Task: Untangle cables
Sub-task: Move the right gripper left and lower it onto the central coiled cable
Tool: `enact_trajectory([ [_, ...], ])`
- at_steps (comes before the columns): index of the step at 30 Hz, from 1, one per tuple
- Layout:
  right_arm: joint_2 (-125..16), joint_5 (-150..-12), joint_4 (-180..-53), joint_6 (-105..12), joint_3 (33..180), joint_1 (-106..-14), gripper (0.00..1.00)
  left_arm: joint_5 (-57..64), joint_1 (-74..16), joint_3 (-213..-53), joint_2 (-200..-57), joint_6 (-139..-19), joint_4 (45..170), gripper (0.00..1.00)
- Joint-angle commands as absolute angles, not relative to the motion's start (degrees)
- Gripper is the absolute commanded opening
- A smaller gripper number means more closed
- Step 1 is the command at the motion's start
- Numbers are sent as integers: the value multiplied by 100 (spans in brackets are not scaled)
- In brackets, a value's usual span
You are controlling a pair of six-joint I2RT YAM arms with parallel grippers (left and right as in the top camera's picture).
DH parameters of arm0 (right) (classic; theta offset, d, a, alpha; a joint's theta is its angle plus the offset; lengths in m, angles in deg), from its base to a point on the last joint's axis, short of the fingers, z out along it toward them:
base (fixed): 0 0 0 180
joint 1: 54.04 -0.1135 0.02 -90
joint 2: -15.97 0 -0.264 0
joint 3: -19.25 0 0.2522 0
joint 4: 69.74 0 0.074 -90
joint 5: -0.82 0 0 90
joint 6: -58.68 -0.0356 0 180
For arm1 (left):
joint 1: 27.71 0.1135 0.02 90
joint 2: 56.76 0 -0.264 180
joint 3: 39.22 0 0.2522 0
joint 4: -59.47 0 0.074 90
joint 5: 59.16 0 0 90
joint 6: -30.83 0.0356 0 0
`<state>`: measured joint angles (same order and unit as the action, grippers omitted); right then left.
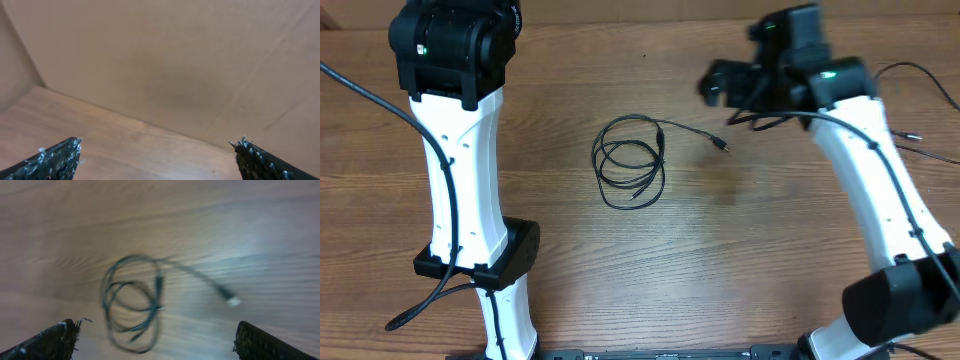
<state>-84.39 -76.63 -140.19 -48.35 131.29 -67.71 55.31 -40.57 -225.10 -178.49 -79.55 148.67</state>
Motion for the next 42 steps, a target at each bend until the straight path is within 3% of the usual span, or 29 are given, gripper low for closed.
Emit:
enact_trajectory([
  [1,-8992,-7575,-14043,-5557,13140,-7016,100,5905,-4035,-22521,-17740,-7564,15111,100],
  [10,-10506,-6906,-14067,-6020,13140,-7217,100,5979,-3779,-22521,-17740,-7544,15420,99],
  [22,-10788,-6089,-13317,-6739,13140,-7674,100,5979,-3428,-22521,-17740,-7542,15350,100],
  [30,-11149,-6102,-13391,-6886,13140,-7842,87,5977,-3255,-22521,-17740,-7535,15347,100],
  [38,-11427,-6664,-13544,-6886,13140,-7833,83,5975,-3115,-22521,-17740,-7328,15334,100],
  [40,-11427,-6664,-13516,-6886,13140,-7829,78,5975,-3091,-22521,-17740,-7328,15326,100],
  [42,-11427,-6662,-13477,-6886,13140,-7829,64,5975,-3069,-22521,-17740,-7328,15312,100],
])
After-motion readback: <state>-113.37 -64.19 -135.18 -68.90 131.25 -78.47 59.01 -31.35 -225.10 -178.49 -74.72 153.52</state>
